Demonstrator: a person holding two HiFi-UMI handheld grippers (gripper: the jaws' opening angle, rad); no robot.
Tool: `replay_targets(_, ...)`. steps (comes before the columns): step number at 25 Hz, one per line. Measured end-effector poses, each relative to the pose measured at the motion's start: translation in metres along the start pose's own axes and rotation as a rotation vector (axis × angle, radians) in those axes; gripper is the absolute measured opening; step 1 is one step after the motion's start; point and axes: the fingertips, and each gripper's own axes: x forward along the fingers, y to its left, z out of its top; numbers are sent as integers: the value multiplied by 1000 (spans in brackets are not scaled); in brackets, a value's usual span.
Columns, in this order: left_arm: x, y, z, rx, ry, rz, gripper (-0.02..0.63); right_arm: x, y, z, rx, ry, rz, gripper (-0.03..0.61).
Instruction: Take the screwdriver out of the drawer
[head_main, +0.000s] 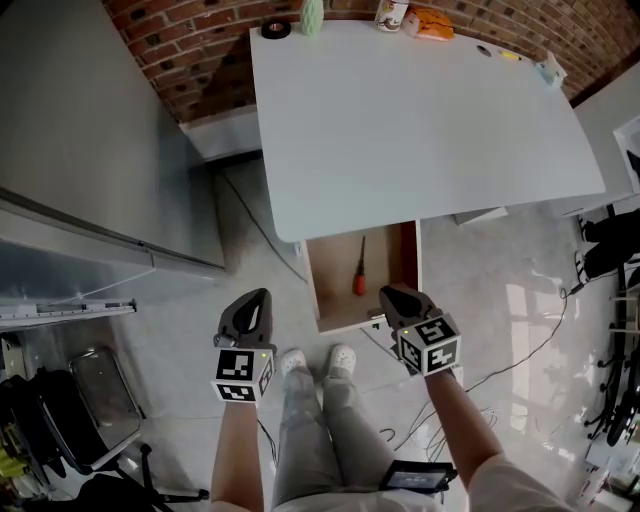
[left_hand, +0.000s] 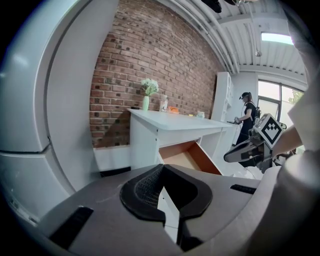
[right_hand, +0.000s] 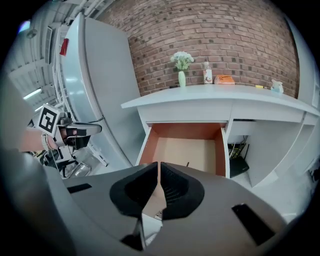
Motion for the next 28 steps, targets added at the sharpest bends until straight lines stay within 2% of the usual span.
replay_targets(7, 34, -5, -33, 8, 63, -42, 8, 28, -15, -28, 128, 78, -36, 28)
replay_targets(12, 50, 3, -49, -17, 93, -34, 8, 55, -33, -45, 164, 137, -47, 28)
replay_targets(17, 70, 14, -61, 4, 129, -29, 8, 86, -47, -56, 175, 205, -47, 29)
replay_targets(24, 89, 28, -77, -21, 190, -38, 8, 125, -50, -66, 177, 311, -40, 33)
replay_targets(25, 90, 30, -80, -26, 200, -36, 8, 130, -50, -68, 177, 331, -44, 51)
replay_targets(27, 90, 33, -86, -32, 221, -35, 8, 139, -54, -75, 194, 376, -58, 135)
replay_targets(28, 91, 34, -88, -34, 230, -36, 8, 142, -56, -79, 208, 398, -70, 146)
